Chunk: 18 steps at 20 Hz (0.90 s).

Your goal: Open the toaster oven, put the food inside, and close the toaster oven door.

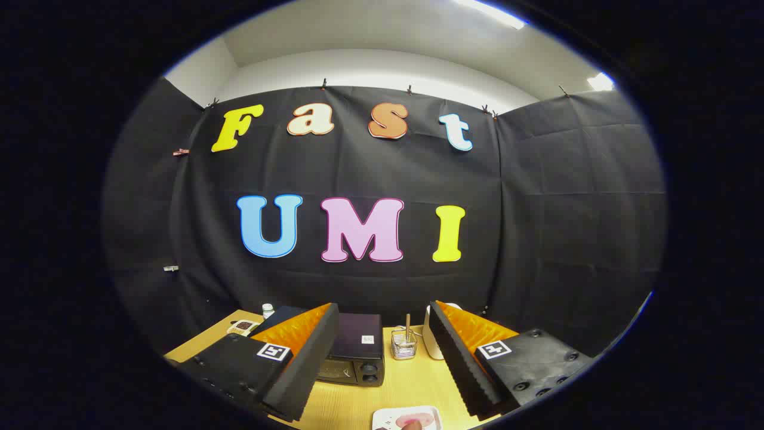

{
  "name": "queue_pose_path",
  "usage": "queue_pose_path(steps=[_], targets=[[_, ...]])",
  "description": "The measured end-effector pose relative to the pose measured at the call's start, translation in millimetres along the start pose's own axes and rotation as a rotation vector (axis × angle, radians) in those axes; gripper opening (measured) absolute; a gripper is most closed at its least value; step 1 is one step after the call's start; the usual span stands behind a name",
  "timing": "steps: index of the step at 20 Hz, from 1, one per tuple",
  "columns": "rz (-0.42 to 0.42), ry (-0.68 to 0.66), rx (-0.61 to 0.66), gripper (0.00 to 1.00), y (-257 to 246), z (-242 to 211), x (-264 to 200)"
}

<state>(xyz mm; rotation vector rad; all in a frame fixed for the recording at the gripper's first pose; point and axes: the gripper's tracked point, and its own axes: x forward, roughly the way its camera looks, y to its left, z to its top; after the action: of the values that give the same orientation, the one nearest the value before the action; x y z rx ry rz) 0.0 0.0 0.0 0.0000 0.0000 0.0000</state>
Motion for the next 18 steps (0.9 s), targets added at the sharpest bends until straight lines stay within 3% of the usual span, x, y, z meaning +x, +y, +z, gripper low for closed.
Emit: queue_pose_path(steps=[18], targets=[[0.028,0.000,0.003,0.98,21.1,-2.2,4.7]])
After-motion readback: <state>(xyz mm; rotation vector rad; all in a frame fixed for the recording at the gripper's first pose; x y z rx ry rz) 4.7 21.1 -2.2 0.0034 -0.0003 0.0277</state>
